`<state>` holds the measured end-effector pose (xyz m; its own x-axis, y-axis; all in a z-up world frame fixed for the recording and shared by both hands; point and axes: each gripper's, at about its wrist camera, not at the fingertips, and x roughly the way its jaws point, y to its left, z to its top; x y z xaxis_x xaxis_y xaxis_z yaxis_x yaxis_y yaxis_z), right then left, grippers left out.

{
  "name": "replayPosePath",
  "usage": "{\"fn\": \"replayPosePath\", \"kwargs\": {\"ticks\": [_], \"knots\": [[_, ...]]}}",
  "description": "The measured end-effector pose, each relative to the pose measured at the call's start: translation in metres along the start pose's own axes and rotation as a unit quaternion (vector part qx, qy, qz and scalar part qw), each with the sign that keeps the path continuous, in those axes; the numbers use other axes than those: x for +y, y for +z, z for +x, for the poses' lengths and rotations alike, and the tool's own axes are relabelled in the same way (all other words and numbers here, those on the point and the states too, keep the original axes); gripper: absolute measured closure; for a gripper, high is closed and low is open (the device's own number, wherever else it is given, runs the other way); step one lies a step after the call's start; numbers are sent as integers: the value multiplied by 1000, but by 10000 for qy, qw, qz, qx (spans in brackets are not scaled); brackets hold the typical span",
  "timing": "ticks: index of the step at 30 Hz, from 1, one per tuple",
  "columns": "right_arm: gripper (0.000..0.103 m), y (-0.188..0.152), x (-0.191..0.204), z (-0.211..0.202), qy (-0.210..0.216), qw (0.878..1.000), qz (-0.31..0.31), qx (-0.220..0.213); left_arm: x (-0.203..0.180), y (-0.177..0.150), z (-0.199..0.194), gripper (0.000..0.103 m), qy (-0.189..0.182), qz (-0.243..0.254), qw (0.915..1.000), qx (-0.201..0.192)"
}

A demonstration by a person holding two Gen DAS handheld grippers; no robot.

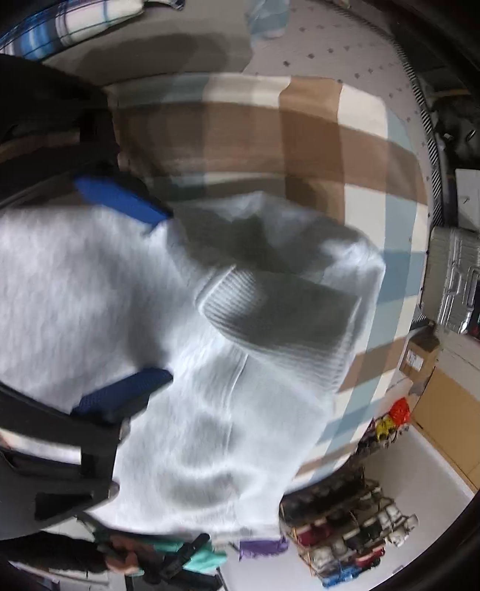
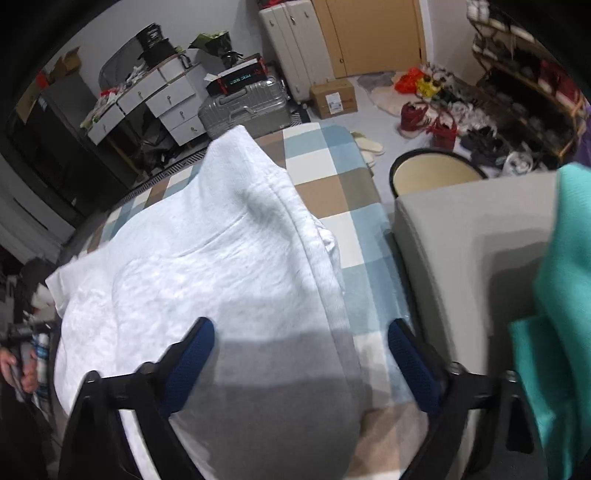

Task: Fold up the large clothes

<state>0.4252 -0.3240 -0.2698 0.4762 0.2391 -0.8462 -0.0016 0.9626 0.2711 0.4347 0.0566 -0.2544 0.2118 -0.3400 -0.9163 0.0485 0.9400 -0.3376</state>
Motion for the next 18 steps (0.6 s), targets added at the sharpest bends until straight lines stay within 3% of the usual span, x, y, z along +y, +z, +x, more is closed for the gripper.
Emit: {"fn": "replayPosePath", "kwargs": {"ticks": [1,2,3,6,8,10,12,14,15,18], "knots": [[64,1,-4,4,146,9998,43,93,5,0,0,72,9,-95,10000,6],[85,0,-6,7,257,9994,115,182,11,-1,-3,89,-67,-216,9997,-19],[88,-2,-8,9,441,9986,220,196,20,-1,-7,101,-204,-403,9989,-111],[89,-5,-6,-4,352,9992,117,-129,46,-2,-25,101,-570,-944,9931,-387],[89,-9,-3,-12,322,9989,34,-326,54,-1,-36,101,-700,-1008,9907,-588],[89,-13,-1,-13,166,9989,-8,-440,58,-4,-43,101,-556,-1160,9884,-802],[82,-15,0,-7,-154,9992,-13,-378,63,-8,-44,101,-118,-1343,9869,-884],[58,-14,0,-6,-670,9973,79,-296,66,-12,-46,101,89,-1485,9839,-989],[56,-14,1,-12,-906,9951,130,-362,65,-18,-52,101,-93,-1476,9836,-1036],[53,-19,14,-47,-1036,9902,34,-930,41,-39,-76,97,-636,-1316,9820,-1199]]}}
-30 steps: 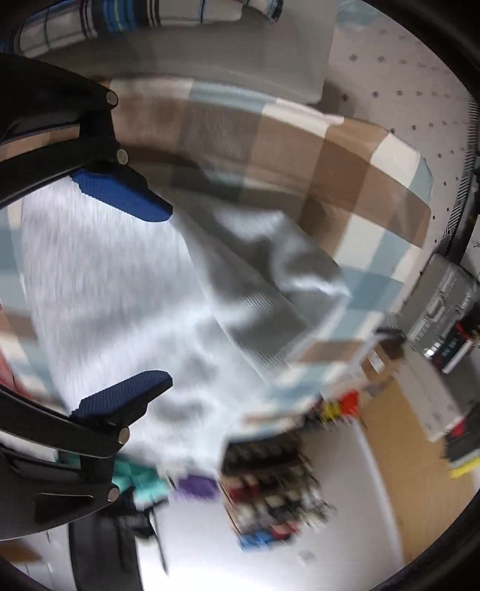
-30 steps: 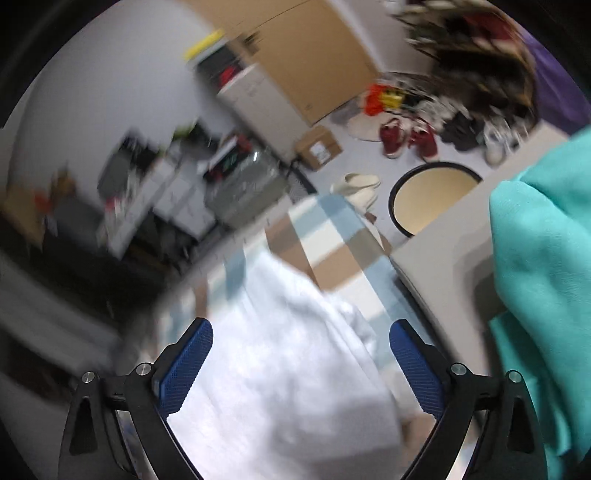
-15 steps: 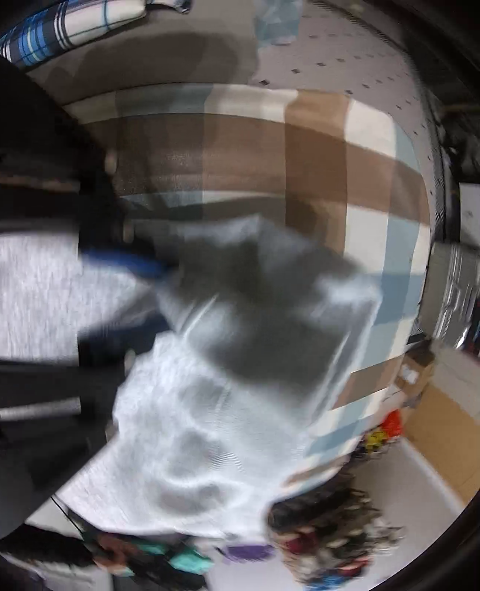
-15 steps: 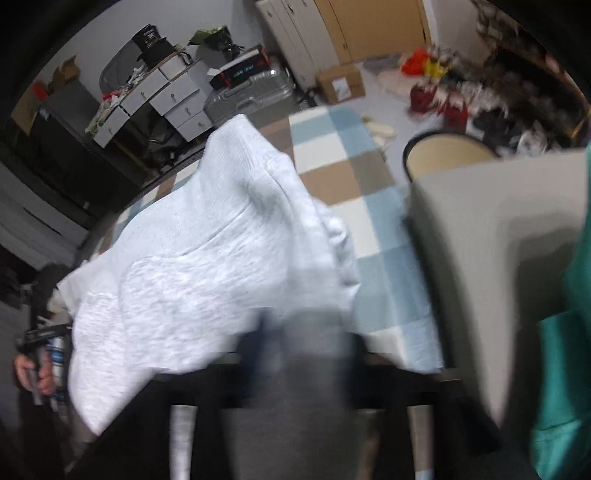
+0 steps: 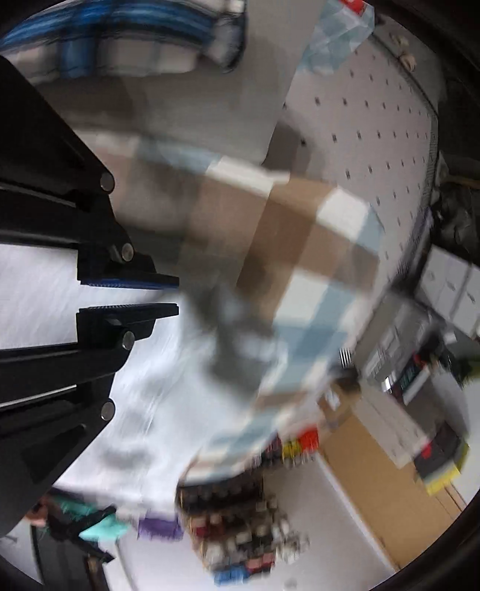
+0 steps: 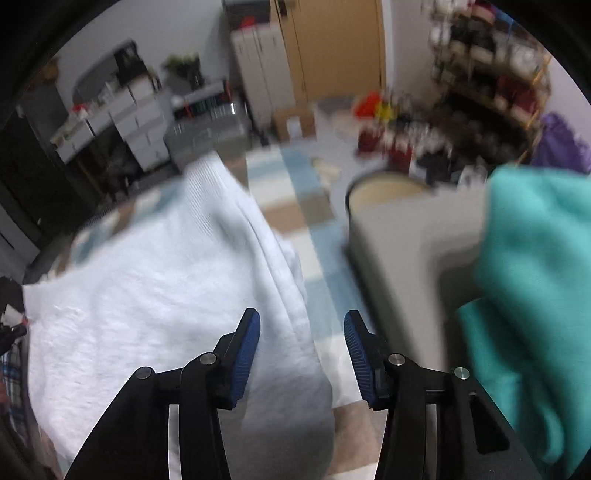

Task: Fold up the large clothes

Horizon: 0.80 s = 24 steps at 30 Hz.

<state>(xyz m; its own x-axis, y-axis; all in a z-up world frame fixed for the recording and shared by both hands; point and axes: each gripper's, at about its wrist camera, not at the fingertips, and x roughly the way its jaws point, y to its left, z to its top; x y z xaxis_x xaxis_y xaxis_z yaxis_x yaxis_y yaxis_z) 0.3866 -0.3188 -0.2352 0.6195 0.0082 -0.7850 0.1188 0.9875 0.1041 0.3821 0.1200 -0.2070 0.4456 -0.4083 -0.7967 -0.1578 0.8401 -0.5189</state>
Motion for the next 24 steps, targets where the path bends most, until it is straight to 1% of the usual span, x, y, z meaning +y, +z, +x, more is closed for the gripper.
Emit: {"fn": "replayPosePath", "kwargs": {"ticks": [1,2,3,4,5,6,7,8,9,11,12,13,14,15,16,17,19,20,22,24], "knots": [[39,0,6,-22,107,9995,-58,-308,-18,-5,-1,90,-120,173,9998,20],[21,-1,12,-39,289,9981,-125,-529,-35,-16,-4,64,-233,426,9988,58],[14,-4,22,-55,561,9959,-187,-688,-58,-35,-10,28,-429,784,9959,96],[6,-7,31,-64,859,9935,-262,-702,-77,-47,-10,21,-591,1069,9924,113],[6,-13,45,-70,1207,9900,-403,-614,-96,-65,-12,21,-737,1449,9866,127],[6,-21,61,-73,1455,9865,-564,-489,-114,-83,-9,21,-760,1816,9802,192],[6,-30,75,-72,1562,9844,-722,-358,-125,-98,-3,21,-673,2077,9754,311],[6,-42,93,-68,1590,9827,-938,-177,-134,-109,7,21,-518,2252,9718,467],[6,-52,105,-63,1583,9814,-1085,-78,-142,-126,24,21,-352,2435,9666,716],[6,-81,128,-46,1595,9784,-1305,155,-140,-143,48,21,-83,2527,9630,935],[6,-96,136,-34,1667,9763,-1339,320,-135,-150,57,20,83,2551,9629,873],[7,-107,139,-27,1591,9761,-1414,429,-128,-153,61,15,126,2475,9660,740],[7,-119,144,-12,1326,9782,-1515,508,-119,-151,66,4,147,2282,9708,724],[7,-124,142,-3,1287,9794,-1487,465,-111,-148,71,1,187,2068,9751,773],[3,-125,138,3,1373,9796,-1409,403,-101,-144,77,1,74,1805,9799,850],[0,-123,134,9,1439,9799,-1322,399,-95,-140,80,1,-82,1662,9820,890],[0,-120,131,17,1451,9802,-1247,517,-94,-140,82,1,-68,1683,9820,855],[0,-119,135,19,1337,9809,-1302,540,-95,-142,80,1,-24,1718,9818,813],[0,-120,140,19,1155,9834,-1323,464,-97,-146,78,1,35,1775,9816,703],[0,-123,141,18,1096,9854,-1253,367,-92,-146,81,1,-98,1673,9838,635]]}}
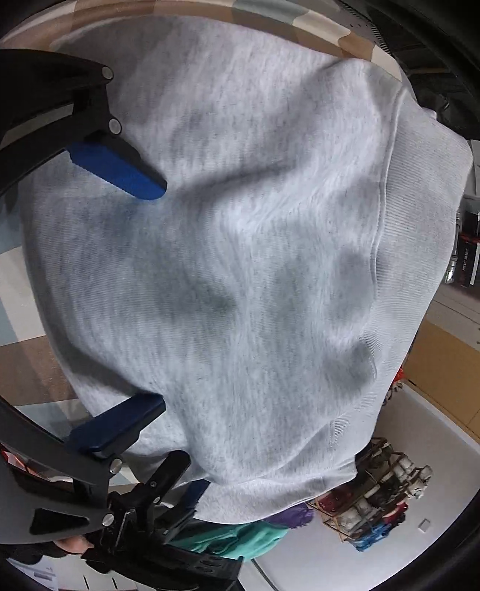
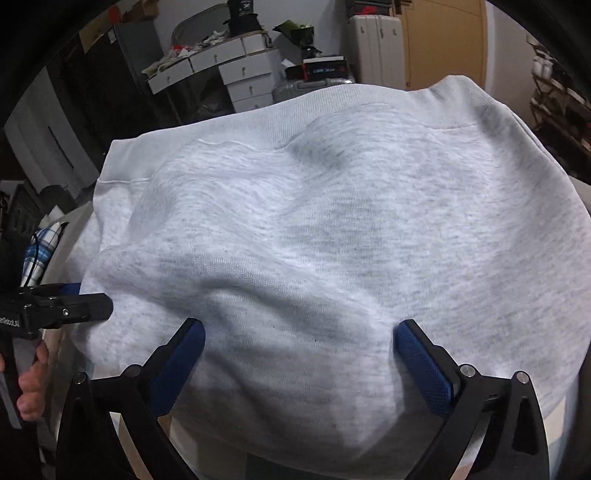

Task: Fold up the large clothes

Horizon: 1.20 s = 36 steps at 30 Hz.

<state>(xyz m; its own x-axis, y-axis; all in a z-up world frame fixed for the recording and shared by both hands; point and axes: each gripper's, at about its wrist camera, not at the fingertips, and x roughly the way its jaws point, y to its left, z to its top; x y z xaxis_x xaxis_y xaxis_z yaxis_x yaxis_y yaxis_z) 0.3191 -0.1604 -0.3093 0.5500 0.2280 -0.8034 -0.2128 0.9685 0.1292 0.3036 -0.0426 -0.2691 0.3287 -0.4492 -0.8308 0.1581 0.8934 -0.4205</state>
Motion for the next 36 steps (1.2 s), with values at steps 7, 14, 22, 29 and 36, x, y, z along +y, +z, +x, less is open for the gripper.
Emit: {"fn": "replayPosePath", "kwargs": {"ticks": [7,14,22,29,36], "knots": [[8,4,14,-58,555,9947,363,-787,19,-19,-47,1,-718,-36,9942,-796],[53,20,38,-27,526,9980,172,-318,70,-19,-31,1,-437,-600,9956,-570],[53,5,40,-4,84,9997,-215,60,76,-24,-33,1,-527,-376,9939,-893],[59,40,44,-23,249,9986,-33,458,95,-49,-43,1,-1010,-94,9835,-1501],[61,100,81,-20,125,9984,-470,295,102,-55,-50,1,-1105,-144,9810,-1587]]}}
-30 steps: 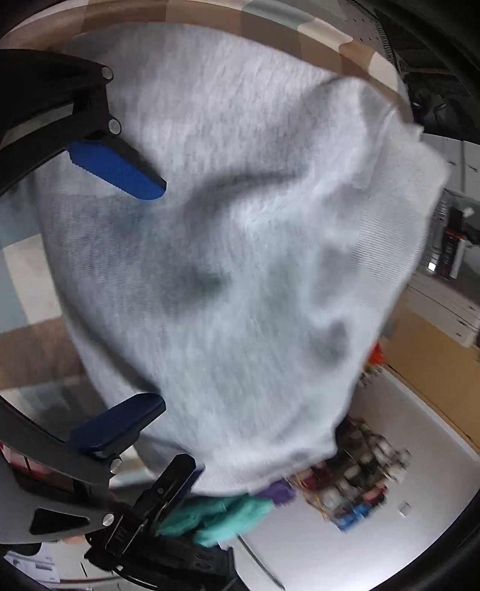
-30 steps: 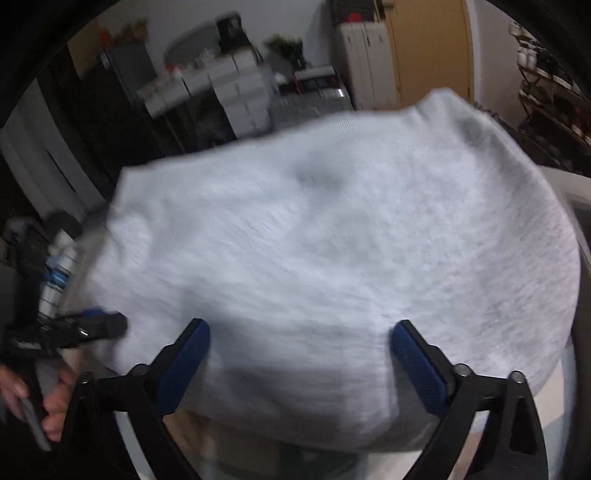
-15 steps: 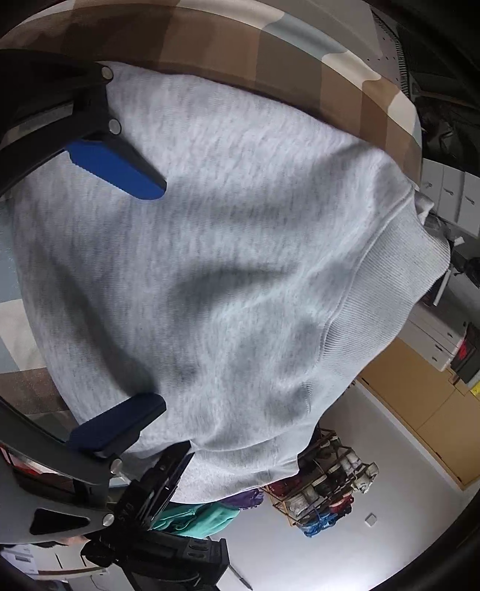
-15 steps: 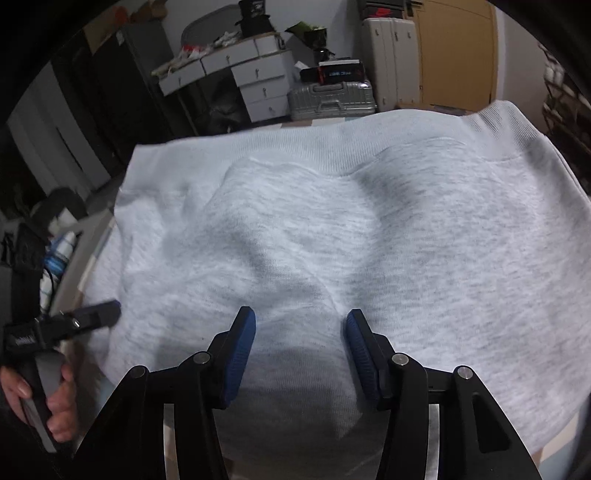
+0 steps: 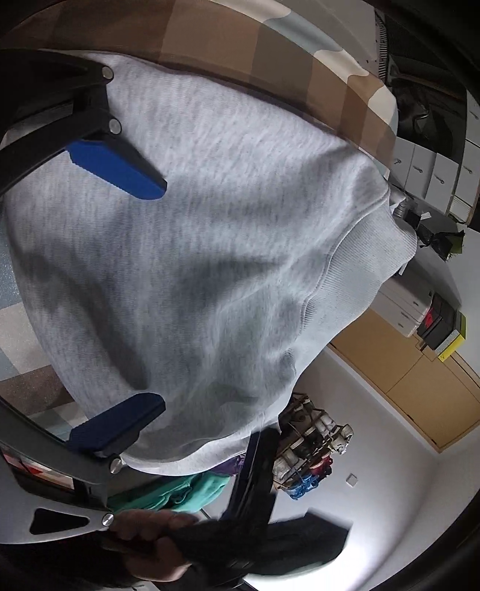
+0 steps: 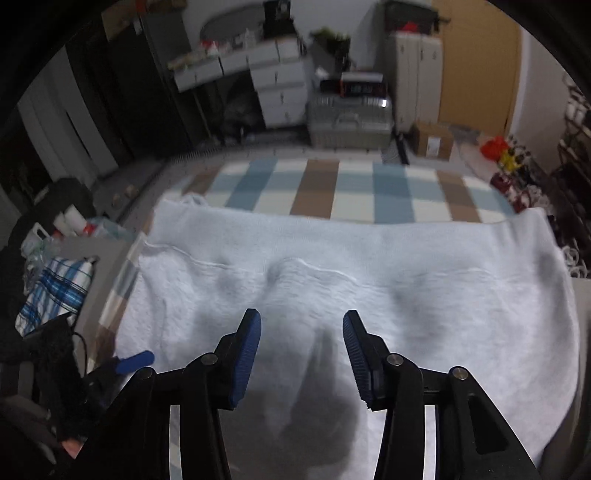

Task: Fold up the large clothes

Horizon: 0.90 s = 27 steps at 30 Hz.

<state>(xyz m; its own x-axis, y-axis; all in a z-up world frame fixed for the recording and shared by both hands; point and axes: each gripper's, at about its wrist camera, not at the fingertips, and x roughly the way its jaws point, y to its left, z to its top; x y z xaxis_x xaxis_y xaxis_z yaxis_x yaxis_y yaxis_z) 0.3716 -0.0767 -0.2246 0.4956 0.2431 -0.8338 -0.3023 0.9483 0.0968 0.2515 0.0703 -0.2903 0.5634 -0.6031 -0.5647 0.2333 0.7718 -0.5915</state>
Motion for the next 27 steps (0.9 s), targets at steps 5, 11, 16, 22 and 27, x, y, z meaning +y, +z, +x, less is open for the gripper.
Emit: {"fn": "replayPosePath", "kwargs": {"ticks": [5,11,16,22,27], "knots": [[56,-2,-12,97,-314,9869,124,1575,-8,2,6,1,80,92,9999,38],[55,-4,2,90,-594,9873,-238,1457,-9,1,3,1,82,102,9999,29],[52,-21,-30,0,-51,9992,311,229,-11,-1,6,1,74,99,9999,32],[33,-85,-68,-54,-884,9947,304,-422,-9,-2,7,1,84,102,9999,25],[33,-129,-113,13,-1653,9838,336,599,-10,-2,8,1,79,128,9999,44]]}}
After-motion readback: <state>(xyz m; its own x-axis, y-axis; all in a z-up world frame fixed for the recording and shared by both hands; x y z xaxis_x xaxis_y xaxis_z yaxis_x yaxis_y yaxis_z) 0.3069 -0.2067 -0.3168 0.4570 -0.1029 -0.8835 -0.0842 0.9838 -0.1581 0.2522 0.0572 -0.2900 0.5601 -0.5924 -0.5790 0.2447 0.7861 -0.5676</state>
